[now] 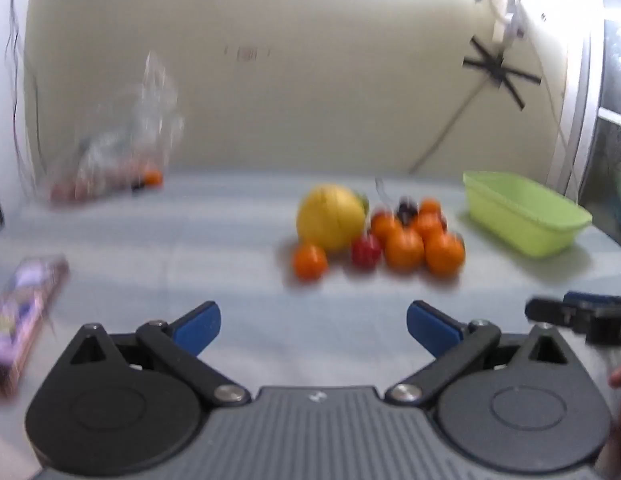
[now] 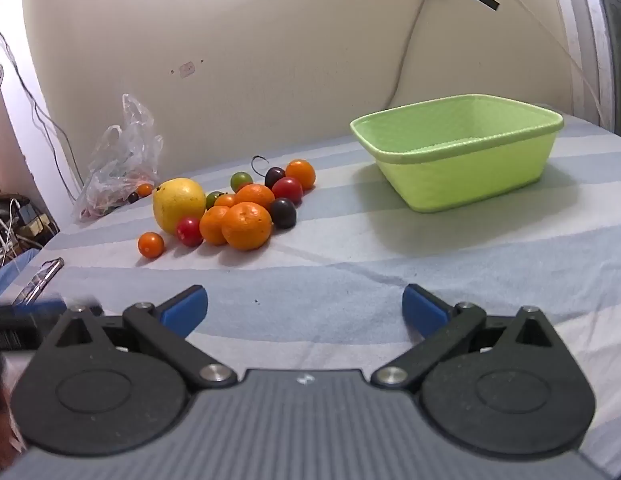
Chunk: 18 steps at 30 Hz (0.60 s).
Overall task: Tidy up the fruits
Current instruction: 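Move both tools toward the fruit pile with fingers open, then grasp a mandarin orange with the right tool while the left tool grasps another mandarin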
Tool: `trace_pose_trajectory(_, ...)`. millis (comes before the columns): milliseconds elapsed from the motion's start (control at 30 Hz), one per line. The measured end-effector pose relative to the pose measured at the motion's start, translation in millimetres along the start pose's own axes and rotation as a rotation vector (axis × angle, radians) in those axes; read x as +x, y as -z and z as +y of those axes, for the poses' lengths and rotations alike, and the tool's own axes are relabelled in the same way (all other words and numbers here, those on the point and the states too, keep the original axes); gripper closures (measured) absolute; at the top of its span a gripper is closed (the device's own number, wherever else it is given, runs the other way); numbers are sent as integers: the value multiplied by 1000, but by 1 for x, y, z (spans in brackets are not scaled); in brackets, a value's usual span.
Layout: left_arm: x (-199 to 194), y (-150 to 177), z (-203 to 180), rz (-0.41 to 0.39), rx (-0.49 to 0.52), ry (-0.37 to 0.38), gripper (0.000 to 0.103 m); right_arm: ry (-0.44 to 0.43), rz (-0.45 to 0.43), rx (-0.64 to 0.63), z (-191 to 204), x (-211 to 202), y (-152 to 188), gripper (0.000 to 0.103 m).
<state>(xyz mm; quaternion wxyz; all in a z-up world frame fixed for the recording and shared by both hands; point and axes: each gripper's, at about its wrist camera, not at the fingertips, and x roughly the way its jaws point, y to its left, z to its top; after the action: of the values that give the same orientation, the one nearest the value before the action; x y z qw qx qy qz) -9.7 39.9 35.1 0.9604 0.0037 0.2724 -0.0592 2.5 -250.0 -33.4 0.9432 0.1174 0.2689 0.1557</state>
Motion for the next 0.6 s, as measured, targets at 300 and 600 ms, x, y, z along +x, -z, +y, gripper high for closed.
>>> trace_pose_trajectory(300, 35, -49, -9, -10, -21, 222, 33, -10, -30, -237, 28, 15, -31, 35)
trace_pose_trajectory(600, 79, -36, -25, 70, -17, 328, 42, -61, 73, -367, 45, 62, -43, 51)
